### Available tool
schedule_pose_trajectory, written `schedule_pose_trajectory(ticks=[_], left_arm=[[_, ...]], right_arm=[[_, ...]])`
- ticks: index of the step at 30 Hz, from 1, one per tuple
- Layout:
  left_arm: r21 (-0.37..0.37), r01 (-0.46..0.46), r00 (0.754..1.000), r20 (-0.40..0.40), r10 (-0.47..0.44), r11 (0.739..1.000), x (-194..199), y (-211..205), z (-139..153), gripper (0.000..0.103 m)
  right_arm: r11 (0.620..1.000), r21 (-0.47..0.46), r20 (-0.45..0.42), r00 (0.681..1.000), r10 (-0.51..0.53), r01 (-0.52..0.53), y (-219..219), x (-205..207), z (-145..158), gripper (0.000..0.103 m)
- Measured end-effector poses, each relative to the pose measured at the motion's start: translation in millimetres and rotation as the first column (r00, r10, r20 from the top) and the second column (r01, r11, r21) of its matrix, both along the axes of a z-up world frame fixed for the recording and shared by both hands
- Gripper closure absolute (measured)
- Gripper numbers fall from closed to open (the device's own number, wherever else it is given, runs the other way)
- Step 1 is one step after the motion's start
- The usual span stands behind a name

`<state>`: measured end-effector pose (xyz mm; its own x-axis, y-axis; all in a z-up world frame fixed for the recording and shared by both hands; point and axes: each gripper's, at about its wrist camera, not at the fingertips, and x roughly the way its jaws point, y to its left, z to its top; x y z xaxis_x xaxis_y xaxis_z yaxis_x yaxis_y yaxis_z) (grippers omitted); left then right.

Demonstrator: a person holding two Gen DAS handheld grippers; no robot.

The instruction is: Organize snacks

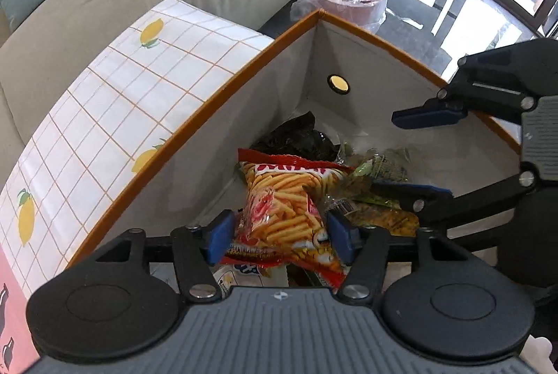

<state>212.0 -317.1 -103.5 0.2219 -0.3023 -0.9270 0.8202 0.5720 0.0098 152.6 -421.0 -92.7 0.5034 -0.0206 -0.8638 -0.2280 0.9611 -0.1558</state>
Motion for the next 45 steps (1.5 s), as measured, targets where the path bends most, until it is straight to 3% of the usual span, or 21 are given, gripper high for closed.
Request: schedule_pose_trajectory(ticks=[3, 7, 13, 18, 22, 29, 31, 33, 38, 42, 45], left_arm=[[-0.011, 0.004, 1.000, 0.020, -0.004, 1.000, -4.5, 5.7, 12.0, 0.028], [-0.037, 0.012, 0.998, 0.058, -0.010, 0.999, -15.6, 19.0, 35.9, 0.027], [-0.060, -0.057, 0.990, 0.125, 0.064, 0.997, -34.0, 52.6, 79.4, 0.027], [-0.119, -0.148, 0.969, 0.181, 0.168, 0.982, -54.9, 95.7, 120.2, 0.027], [-0.172, -0.210, 0.942, 0.228, 0.246, 0.963, -74.4, 130.9, 146.6, 0.026], [-0.254, -0.289, 0.875, 0.321, 0.362, 0.923, -116.9, 185.2, 173.1, 0.024], [-0.288, -0.319, 0.850, 0.335, 0.407, 0.903, -129.6, 200.8, 177.6, 0.023], [-0.342, -0.370, 0.814, 0.329, 0.479, 0.864, -140.2, 217.4, 179.4, 0.023], [-0.421, -0.438, 0.758, 0.303, 0.578, 0.795, -167.8, 248.0, 181.0, 0.022], [-0.429, -0.444, 0.728, 0.340, 0.596, 0.787, -191.3, 252.8, 179.3, 0.022], [-0.442, -0.458, 0.722, 0.321, 0.612, 0.772, -204.1, 256.3, 174.3, 0.020]], right_arm=[[0.999, 0.020, -0.012, 1.000, -0.024, 0.024, -0.7, -0.7, 2.9, 0.040], [0.997, 0.065, -0.038, 0.998, -0.049, 0.051, 3.2, -5.5, 14.3, 0.029], [0.990, 0.094, -0.047, 0.993, -0.104, 0.108, 19.9, -10.9, 40.9, 0.019], [0.976, 0.165, -0.021, 0.989, -0.144, 0.146, 40.9, -20.5, 73.3, 0.013], [0.963, 0.220, -0.002, 0.988, -0.157, 0.154, 62.2, -29.1, 100.3, 0.011], [0.964, 0.228, 0.139, 0.976, -0.169, 0.134, 105.3, -73.3, 151.7, 0.008], [0.963, 0.223, 0.189, 0.962, -0.197, 0.154, 115.6, -90.5, 163.8, 0.007], [0.958, 0.230, 0.243, 0.942, -0.229, 0.174, 123.0, -108.4, 173.4, 0.006], [0.937, 0.264, 0.329, 0.893, -0.309, 0.228, 140.5, -155.2, 182.0, 0.003], [0.927, 0.273, 0.359, 0.867, -0.347, 0.257, 153.0, -183.4, 179.7, 0.003], [0.918, 0.281, 0.372, 0.850, -0.373, 0.280, 161.3, -201.8, 174.9, 0.003]])
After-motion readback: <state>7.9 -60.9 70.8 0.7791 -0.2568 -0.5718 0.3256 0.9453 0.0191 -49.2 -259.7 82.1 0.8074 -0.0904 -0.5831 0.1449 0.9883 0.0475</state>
